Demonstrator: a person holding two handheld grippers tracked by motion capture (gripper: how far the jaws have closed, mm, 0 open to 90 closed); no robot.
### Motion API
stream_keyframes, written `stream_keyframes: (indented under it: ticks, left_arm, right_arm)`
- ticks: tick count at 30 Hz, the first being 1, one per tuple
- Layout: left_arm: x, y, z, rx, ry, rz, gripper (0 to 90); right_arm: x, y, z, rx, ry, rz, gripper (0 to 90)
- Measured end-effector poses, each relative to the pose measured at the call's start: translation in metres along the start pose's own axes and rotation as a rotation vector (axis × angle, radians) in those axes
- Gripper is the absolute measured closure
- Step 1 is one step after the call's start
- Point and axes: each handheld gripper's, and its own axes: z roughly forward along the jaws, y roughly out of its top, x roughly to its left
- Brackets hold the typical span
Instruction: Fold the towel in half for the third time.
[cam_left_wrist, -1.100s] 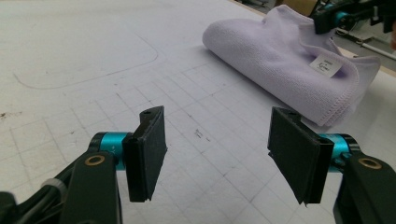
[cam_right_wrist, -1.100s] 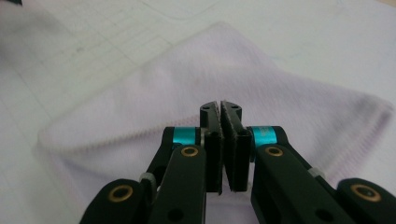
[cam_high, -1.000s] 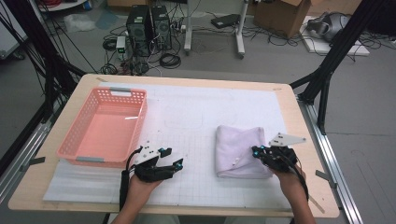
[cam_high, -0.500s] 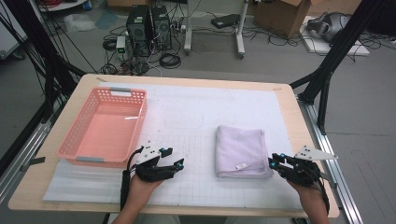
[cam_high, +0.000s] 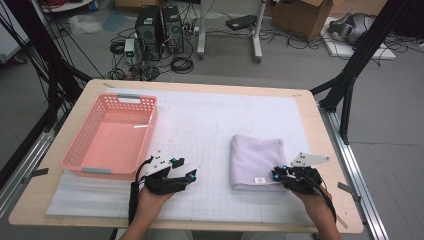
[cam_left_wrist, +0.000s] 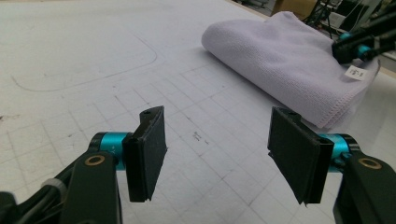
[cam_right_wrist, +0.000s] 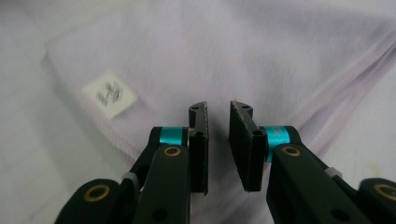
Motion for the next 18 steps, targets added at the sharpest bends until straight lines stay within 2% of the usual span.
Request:
stream_keyframes:
  ticks: [3,5,8,10,12,14,15,16,18]
  left_arm:
    - [0.001,0.001,-0.001,-0.002,0.001,0.0,37.2]
    - [0.0,0.001,-0.001,-0.003,0.003,0.0,37.2]
    - [-0.001,0.001,0.0,-0.003,0.0,0.0,37.2]
    - [-0.001,0.001,0.0,-0.001,0.001,0.002,37.3]
    - [-0.002,0.001,0.001,0.002,-0.002,0.002,37.2]
    - [-0.001,0.001,0.001,0.003,-0.001,0.002,37.2]
    - [-0.001,0.001,0.001,0.0,-0.001,0.0,37.2]
    - [-0.001,0.001,0.001,0.001,-0.002,0.0,37.3]
    - [0.0,0.0,0.0,0.002,0.001,0.001,37.2]
  right_arm:
    - [0.005,-0.015,-0.009,0.017,0.003,-0.015,77.6]
    - [0.004,-0.023,-0.016,0.005,0.005,0.0,77.5]
    - [-0.001,-0.025,-0.025,-0.049,-0.007,0.064,72.9]
    - [-0.008,-0.023,-0.029,-0.092,-0.044,0.137,68.1]
    - [-0.015,-0.019,-0.027,-0.094,-0.088,0.189,65.3]
    - [-0.02,-0.014,-0.018,-0.074,-0.099,0.228,61.3]
    - [-0.022,-0.012,-0.012,-0.056,-0.089,0.245,61.5]
    - [-0.021,-0.011,-0.006,-0.033,-0.082,0.251,65.9]
    - [-0.022,-0.01,0.002,-0.009,-0.058,0.262,80.6]
